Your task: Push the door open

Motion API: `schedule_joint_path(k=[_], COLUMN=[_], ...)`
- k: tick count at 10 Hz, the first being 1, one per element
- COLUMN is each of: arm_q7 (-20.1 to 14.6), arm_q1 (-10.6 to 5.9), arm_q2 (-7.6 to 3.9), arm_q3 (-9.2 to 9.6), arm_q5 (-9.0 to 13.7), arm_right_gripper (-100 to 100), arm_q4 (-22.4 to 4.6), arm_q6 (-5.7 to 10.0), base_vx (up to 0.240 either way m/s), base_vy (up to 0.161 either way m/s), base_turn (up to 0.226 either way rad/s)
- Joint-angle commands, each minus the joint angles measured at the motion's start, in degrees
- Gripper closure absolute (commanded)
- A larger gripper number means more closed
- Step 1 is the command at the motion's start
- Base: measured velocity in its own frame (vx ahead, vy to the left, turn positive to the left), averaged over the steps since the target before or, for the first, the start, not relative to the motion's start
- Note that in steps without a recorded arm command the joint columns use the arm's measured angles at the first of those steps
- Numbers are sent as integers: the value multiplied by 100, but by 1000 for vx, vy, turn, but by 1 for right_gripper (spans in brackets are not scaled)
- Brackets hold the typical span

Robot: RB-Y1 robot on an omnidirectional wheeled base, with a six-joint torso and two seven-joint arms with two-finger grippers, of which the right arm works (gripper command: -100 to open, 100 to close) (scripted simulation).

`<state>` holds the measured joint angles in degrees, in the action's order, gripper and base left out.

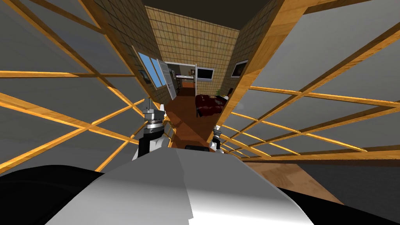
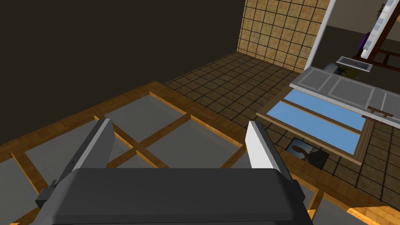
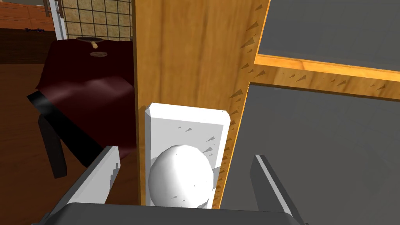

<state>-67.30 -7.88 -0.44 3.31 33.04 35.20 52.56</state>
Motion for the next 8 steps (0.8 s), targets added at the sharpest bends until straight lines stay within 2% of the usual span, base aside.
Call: schedule_joint_path(k=[1, 6, 7, 8], arm_q7=[1, 1, 9, 11], arm_q1=[-4, -4, -2, -3], arm_q2=[-13, -13, -103, -122], arm_q3=[0, 0, -72, -91], arm_q5=[0, 0, 64, 81], arm_right_gripper=[100, 100, 100, 100], arm_q4=[5, 5, -10, -11], arm_q6=[-16, -16, -24, -22], base_vx=[-17, -13, 100, 161], base_vy=[6, 3, 30, 30], base_turn=[11, 3, -15, -43])
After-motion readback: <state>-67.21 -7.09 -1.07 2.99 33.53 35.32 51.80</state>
